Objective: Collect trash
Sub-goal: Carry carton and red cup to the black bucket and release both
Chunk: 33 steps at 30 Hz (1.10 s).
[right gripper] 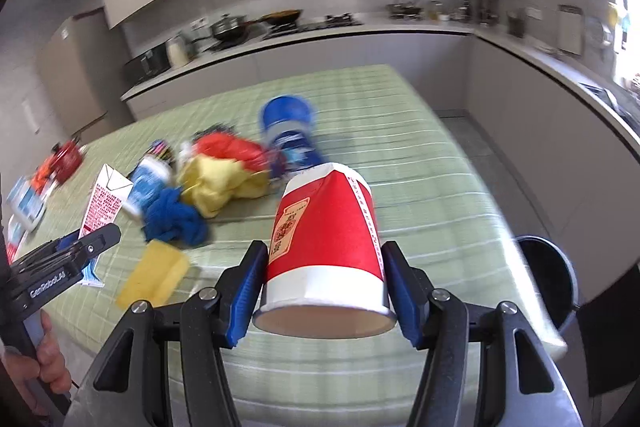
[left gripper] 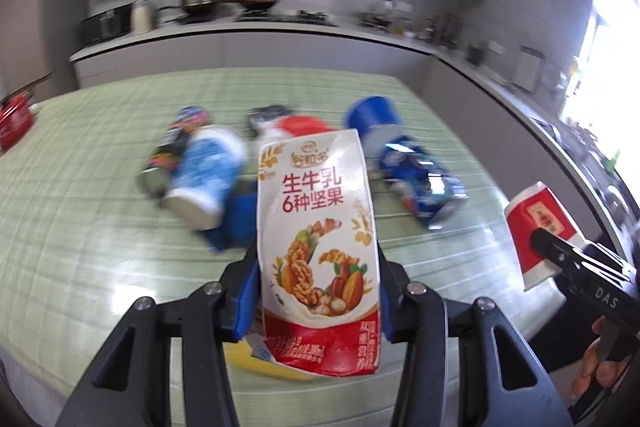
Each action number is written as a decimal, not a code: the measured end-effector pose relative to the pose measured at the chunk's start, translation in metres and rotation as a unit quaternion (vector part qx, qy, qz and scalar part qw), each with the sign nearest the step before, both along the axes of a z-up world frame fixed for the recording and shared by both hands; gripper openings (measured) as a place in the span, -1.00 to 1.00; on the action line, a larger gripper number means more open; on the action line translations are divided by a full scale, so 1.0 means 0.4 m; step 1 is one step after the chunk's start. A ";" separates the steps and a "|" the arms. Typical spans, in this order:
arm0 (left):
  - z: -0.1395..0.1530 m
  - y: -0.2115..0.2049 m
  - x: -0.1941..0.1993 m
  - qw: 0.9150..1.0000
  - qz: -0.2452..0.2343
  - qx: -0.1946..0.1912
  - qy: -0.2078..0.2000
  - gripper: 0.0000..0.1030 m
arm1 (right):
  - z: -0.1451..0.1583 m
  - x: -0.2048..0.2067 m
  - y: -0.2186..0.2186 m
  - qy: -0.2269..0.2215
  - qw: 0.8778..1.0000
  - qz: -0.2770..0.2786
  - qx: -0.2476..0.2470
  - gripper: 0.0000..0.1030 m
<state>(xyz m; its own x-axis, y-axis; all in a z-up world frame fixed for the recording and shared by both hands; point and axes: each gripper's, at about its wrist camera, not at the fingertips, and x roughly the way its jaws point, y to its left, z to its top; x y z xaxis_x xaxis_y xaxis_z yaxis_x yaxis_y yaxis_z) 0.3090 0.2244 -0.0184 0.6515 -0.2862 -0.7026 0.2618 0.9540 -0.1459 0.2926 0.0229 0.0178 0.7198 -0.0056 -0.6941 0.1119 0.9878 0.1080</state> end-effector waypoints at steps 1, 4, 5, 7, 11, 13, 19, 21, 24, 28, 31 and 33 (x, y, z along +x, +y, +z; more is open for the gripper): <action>0.002 -0.032 0.005 1.000 -0.010 0.000 0.000 -0.05 | 0.004 -0.010 -0.025 -0.001 1.000 -0.010 -0.001 0.18; 0.012 -0.124 -0.004 0.999 -0.042 -0.004 -0.002 -0.05 | 0.007 -0.046 -0.125 -0.002 0.999 -0.042 0.004 0.18; 0.015 -0.153 -0.012 0.999 -0.051 -0.005 -0.003 -0.05 | 0.007 -0.059 -0.162 -0.003 0.999 -0.053 0.005 0.18; 0.017 -0.233 -0.024 0.998 -0.070 -0.005 -0.006 -0.05 | 0.003 -0.081 -0.231 -0.004 0.998 -0.070 0.006 0.18; 0.012 -0.411 -0.035 0.996 -0.091 -0.006 -0.008 -0.05 | -0.018 -0.121 -0.416 0.002 0.995 -0.097 0.005 0.18; -0.003 -0.512 -0.040 0.996 -0.090 -0.009 -0.004 -0.05 | -0.039 -0.133 -0.528 0.010 0.995 -0.101 0.004 0.18; -0.046 -0.764 -0.022 0.995 -0.093 -0.028 0.025 -0.05 | -0.140 -0.117 -0.818 0.062 0.995 -0.084 0.008 0.18; -0.060 -0.832 -0.021 0.994 -0.099 -0.026 0.031 -0.05 | -0.181 -0.098 -0.888 0.079 0.994 -0.074 0.019 0.18; -0.100 -0.921 -0.018 0.993 -0.110 -0.016 0.045 -0.05 | -0.230 -0.070 -0.944 0.093 0.993 -0.062 0.030 0.18; -0.163 -0.999 -0.003 0.991 -0.109 0.001 0.072 -0.05 | -0.295 -0.043 -0.995 0.107 0.992 -0.051 0.040 0.18; -0.211 -1.033 0.015 0.990 -0.102 0.013 0.098 -0.05 | -0.334 -0.029 -1.026 0.116 0.991 -0.043 0.048 0.30; -0.236 -1.048 0.023 0.989 -0.098 0.021 0.106 -0.05 | -0.369 -0.016 -1.057 0.126 0.989 -0.040 0.065 0.45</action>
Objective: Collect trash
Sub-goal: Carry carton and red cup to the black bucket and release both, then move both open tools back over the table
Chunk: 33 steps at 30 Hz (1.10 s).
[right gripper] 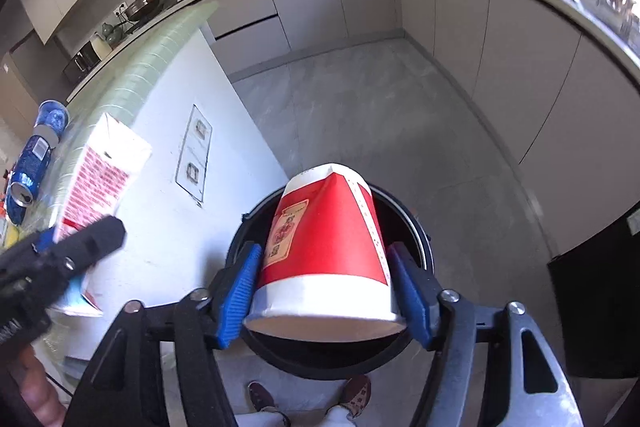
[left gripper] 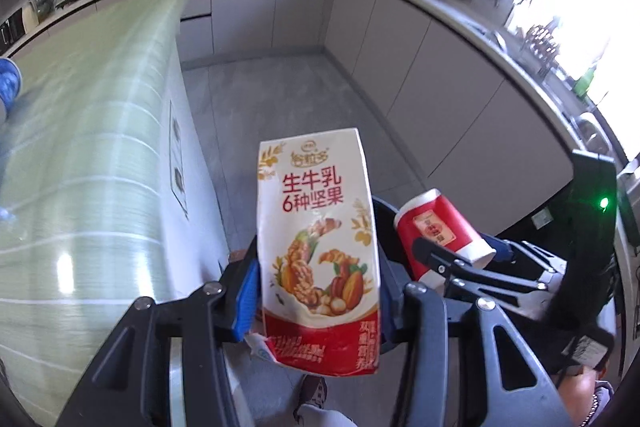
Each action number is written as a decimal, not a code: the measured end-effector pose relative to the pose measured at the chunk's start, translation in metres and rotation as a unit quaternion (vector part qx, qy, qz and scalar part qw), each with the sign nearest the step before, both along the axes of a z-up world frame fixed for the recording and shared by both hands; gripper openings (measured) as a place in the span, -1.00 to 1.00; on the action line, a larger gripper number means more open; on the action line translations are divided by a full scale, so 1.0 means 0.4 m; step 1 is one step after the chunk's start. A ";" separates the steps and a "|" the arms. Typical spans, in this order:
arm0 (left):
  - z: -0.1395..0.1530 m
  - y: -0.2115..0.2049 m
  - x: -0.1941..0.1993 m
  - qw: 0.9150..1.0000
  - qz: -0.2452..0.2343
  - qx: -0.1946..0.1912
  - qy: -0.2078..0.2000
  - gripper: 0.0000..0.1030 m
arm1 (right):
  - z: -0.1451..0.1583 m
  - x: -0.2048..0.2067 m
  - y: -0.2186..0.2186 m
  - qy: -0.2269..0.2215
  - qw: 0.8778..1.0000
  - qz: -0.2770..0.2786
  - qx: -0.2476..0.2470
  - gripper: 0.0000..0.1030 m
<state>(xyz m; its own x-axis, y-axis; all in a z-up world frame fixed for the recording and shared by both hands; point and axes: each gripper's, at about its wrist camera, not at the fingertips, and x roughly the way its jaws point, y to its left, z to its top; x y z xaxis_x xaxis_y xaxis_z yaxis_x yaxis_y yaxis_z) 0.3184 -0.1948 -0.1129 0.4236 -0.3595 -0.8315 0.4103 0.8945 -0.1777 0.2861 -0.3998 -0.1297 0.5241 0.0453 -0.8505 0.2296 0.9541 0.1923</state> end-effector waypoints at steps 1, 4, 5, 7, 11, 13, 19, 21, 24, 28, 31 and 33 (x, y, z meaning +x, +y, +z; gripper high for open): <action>-0.014 -0.009 0.004 1.000 0.002 0.005 0.005 -0.05 | -0.017 0.002 -0.018 0.006 1.000 -0.002 0.006 0.52; -0.056 -0.036 0.014 1.000 0.006 0.016 0.018 -0.04 | -0.039 0.012 -0.058 0.003 1.000 -0.016 0.007 0.56; -0.070 -0.047 0.016 0.999 0.006 0.020 0.026 -0.04 | -0.039 0.010 -0.071 -0.002 1.000 -0.019 0.003 0.56; -0.097 -0.069 0.013 0.999 0.010 0.028 0.035 -0.02 | -0.039 0.003 -0.094 -0.006 1.000 -0.023 -0.007 0.56; -0.104 -0.102 0.021 0.997 0.012 0.059 0.038 0.35 | -0.026 -0.016 -0.132 -0.011 0.999 -0.034 -0.019 0.56; -0.078 -0.098 0.024 0.998 0.013 0.053 0.032 0.43 | -0.016 -0.022 -0.142 -0.010 0.999 -0.038 -0.022 0.56; 0.028 -0.063 -0.016 0.999 0.015 0.051 0.005 0.45 | 0.051 -0.035 -0.129 -0.017 0.999 -0.047 -0.017 0.56; 0.078 -0.037 -0.039 0.999 0.019 0.048 -0.003 0.45 | 0.087 -0.038 -0.108 -0.022 0.998 -0.046 -0.022 0.56; 0.156 0.009 -0.065 0.998 0.029 0.044 -0.027 0.45 | 0.143 -0.052 -0.090 -0.035 0.998 -0.047 -0.025 0.56; 0.247 0.087 -0.085 0.997 0.043 0.033 -0.056 0.45 | 0.245 -0.068 -0.034 -0.067 0.996 -0.047 -0.031 0.56; 0.290 0.172 -0.082 0.995 0.060 0.031 -0.075 0.48 | 0.320 -0.073 0.041 -0.093 0.994 -0.037 -0.031 0.60; 0.312 0.231 -0.082 0.993 0.074 0.029 -0.085 0.50 | 0.368 -0.071 0.115 -0.111 0.993 -0.020 -0.034 0.64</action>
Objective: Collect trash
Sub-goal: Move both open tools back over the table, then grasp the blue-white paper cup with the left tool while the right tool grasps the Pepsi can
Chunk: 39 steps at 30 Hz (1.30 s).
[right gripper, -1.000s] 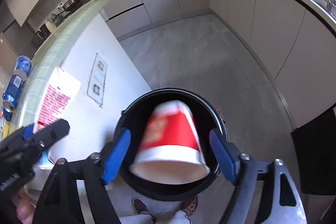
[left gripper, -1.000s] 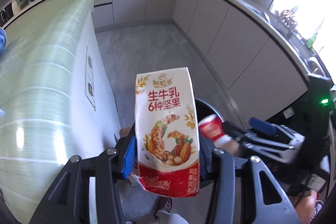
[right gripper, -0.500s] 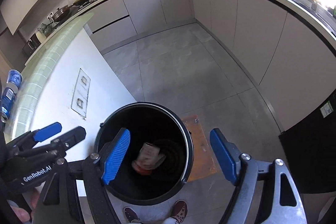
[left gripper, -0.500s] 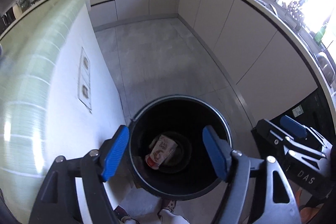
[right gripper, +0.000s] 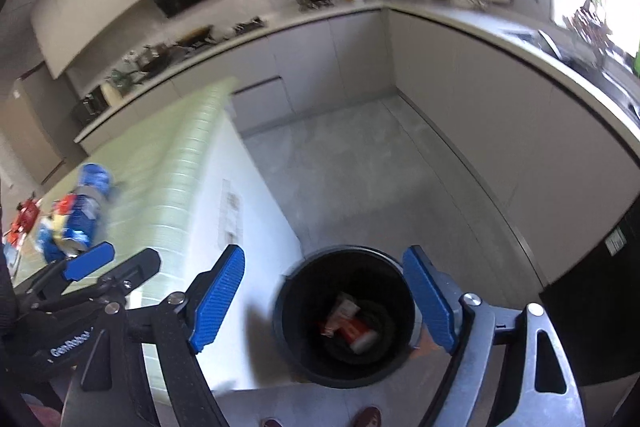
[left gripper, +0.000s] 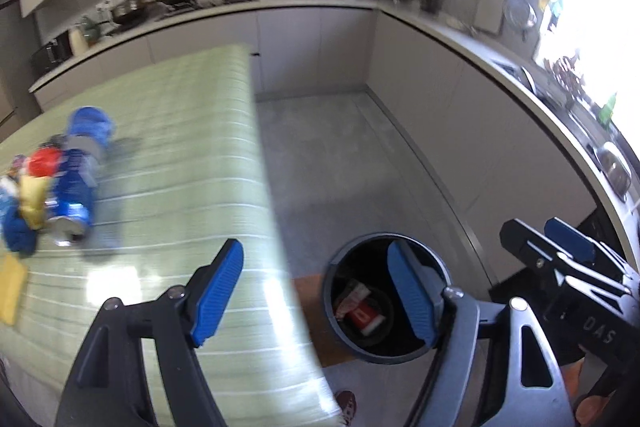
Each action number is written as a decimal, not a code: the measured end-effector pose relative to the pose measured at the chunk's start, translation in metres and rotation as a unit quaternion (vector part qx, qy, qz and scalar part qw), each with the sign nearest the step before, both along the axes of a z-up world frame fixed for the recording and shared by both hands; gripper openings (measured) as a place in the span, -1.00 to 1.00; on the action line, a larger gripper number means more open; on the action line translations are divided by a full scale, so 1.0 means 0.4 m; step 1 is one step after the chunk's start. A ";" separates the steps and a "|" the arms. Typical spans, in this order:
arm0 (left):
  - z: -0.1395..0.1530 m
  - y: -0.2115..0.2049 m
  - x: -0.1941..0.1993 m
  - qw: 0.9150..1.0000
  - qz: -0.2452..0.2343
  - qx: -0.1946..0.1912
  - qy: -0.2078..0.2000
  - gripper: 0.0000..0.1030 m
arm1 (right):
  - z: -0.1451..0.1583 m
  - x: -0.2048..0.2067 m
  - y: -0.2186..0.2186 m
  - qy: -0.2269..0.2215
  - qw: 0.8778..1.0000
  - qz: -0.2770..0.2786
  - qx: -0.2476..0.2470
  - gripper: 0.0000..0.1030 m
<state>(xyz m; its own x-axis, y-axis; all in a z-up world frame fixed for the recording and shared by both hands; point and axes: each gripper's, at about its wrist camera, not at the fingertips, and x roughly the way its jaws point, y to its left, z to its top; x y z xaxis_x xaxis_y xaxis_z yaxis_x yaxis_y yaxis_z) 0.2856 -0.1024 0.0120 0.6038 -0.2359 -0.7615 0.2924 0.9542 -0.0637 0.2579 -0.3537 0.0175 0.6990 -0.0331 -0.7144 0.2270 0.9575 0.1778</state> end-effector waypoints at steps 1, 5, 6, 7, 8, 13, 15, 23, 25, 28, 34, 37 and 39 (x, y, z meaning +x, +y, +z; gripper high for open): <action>0.003 0.020 -0.003 1.000 0.006 0.001 -0.004 0.52 | 0.014 0.002 0.026 -0.005 1.000 0.006 -0.002 0.64; 0.020 0.142 -0.012 0.999 0.034 0.005 -0.024 0.57 | 0.060 0.012 0.179 -0.024 0.999 0.038 0.000 0.67; 0.021 0.175 -0.014 0.999 0.041 0.005 -0.028 0.59 | 0.070 0.015 0.222 -0.029 0.999 0.046 0.000 0.68; 0.022 0.194 -0.018 0.998 0.048 0.004 -0.030 0.61 | 0.077 0.019 0.266 -0.033 0.998 0.054 -0.002 0.68; 0.024 0.208 -0.020 0.998 0.053 0.004 -0.032 0.62 | 0.082 0.022 0.304 -0.035 0.998 0.061 -0.002 0.69; 0.036 0.366 -0.027 0.996 0.078 0.001 -0.044 0.64 | 0.095 0.035 0.474 -0.045 0.996 0.083 0.001 0.70; 0.036 0.429 -0.027 0.995 0.085 0.001 -0.048 0.65 | 0.096 0.039 0.539 -0.050 0.995 0.089 0.002 0.70; 0.023 0.599 -0.020 0.992 0.115 -0.004 -0.049 0.66 | 0.096 0.069 0.712 -0.054 0.992 0.113 0.002 0.70; 0.017 0.626 -0.016 0.991 0.126 -0.006 -0.048 0.66 | 0.097 0.081 0.737 -0.052 0.991 0.120 0.000 0.70; -0.005 0.668 -0.004 0.988 0.148 -0.008 -0.039 0.66 | 0.095 0.102 0.758 -0.049 0.990 0.135 -0.005 0.70; -0.030 0.733 0.022 0.981 0.194 0.014 -0.026 0.66 | 0.070 0.171 0.772 -0.045 0.986 0.158 0.011 0.70; -0.037 0.758 0.047 0.976 0.214 0.031 -0.027 0.66 | 0.068 0.195 0.770 -0.051 0.984 0.168 0.015 0.70; -0.038 0.777 0.062 0.973 0.225 0.034 -0.026 0.66 | 0.067 0.213 0.770 -0.054 0.983 0.174 0.013 0.70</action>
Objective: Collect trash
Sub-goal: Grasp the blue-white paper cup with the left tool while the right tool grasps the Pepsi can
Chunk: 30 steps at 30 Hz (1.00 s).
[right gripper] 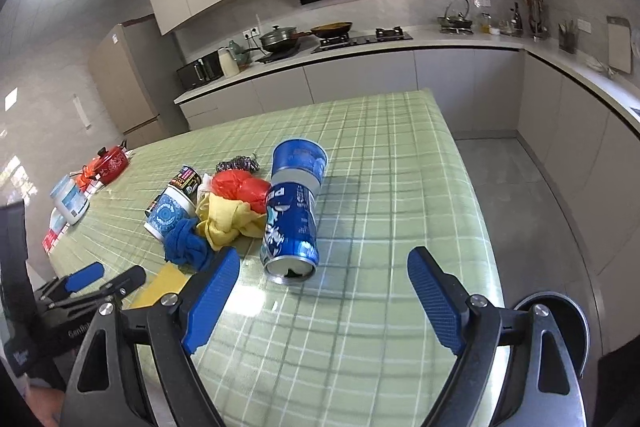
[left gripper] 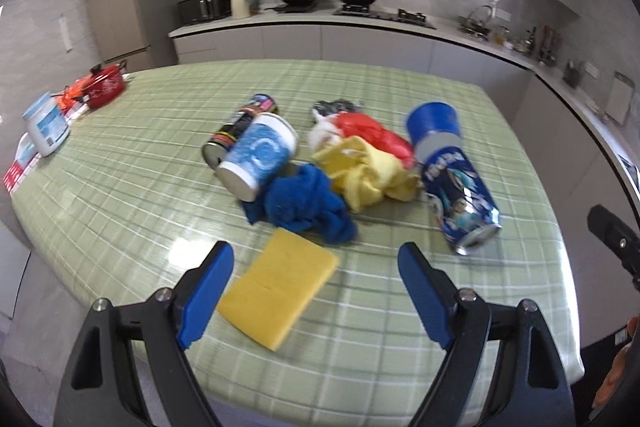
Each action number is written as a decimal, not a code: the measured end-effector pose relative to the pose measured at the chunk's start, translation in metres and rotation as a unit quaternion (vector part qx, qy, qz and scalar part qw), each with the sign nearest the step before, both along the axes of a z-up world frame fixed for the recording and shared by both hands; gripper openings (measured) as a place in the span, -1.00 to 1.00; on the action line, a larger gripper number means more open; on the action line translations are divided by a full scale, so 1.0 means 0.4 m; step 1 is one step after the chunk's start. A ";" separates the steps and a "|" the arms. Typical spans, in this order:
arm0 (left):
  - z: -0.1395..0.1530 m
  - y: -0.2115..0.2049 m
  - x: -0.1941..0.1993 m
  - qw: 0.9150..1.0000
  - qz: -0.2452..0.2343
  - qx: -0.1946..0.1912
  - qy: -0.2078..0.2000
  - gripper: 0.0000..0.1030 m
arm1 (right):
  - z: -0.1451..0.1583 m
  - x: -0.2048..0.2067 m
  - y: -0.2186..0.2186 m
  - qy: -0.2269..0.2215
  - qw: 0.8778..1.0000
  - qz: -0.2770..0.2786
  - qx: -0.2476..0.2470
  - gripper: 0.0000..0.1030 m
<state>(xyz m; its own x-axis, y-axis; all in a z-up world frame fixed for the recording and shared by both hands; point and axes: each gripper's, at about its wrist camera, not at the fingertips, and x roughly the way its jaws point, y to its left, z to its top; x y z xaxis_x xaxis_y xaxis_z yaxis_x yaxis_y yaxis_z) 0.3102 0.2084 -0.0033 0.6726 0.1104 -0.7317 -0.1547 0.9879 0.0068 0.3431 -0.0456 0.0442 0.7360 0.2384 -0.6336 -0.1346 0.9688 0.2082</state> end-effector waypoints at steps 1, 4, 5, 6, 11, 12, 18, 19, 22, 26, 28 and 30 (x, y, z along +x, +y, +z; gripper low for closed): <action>0.000 0.008 0.004 1.000 0.003 0.003 0.000 0.66 | -0.002 0.011 0.000 0.000 1.000 0.001 0.002 0.70; -0.003 0.038 0.023 1.000 0.005 0.002 0.001 0.66 | -0.015 0.043 0.003 0.011 1.000 0.005 0.019 0.70; -0.005 0.049 0.030 1.000 0.006 0.000 0.003 0.66 | -0.021 0.054 0.008 0.015 1.000 0.008 0.021 0.70; -0.008 0.064 0.040 1.000 0.006 -0.002 0.005 0.66 | -0.026 0.063 0.016 0.020 1.000 0.011 0.020 0.70; -0.015 0.121 0.091 1.000 0.006 0.004 0.005 0.66 | -0.050 0.107 0.060 0.031 0.999 0.013 0.008 0.70; -0.019 0.135 0.105 1.000 0.003 0.004 0.006 0.66 | -0.053 0.115 0.067 0.033 0.999 0.010 0.007 0.70; -0.039 0.216 0.206 0.999 -0.039 -0.008 0.014 0.66 | -0.098 0.187 0.130 0.056 0.998 -0.023 0.007 0.70; -0.040 0.219 0.219 0.999 -0.045 -0.007 0.014 0.66 | -0.107 0.199 0.138 0.062 0.998 -0.028 0.007 0.70; -0.060 0.237 0.266 0.998 -0.067 -0.008 0.022 0.66 | -0.132 0.231 0.164 0.071 0.996 -0.047 -0.011 0.70; -0.085 0.243 0.308 0.995 -0.094 -0.013 0.032 0.65 | -0.156 0.265 0.177 0.083 0.994 -0.071 -0.027 0.70; -0.095 0.242 0.319 0.994 -0.107 -0.011 0.034 0.65 | -0.167 0.278 0.179 0.089 0.992 -0.078 -0.032 0.70; -0.103 0.239 0.324 0.993 -0.116 -0.008 0.036 0.65 | -0.184 0.290 0.183 0.097 0.991 -0.083 -0.034 0.70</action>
<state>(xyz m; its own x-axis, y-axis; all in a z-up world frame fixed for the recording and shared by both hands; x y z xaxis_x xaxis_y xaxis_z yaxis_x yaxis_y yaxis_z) 0.4400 0.3039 -0.0445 0.6245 -0.0533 -0.7792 0.0777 0.9970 -0.0059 0.4590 0.0274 -0.0293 0.6238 0.0762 -0.7779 0.0642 0.9869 0.1482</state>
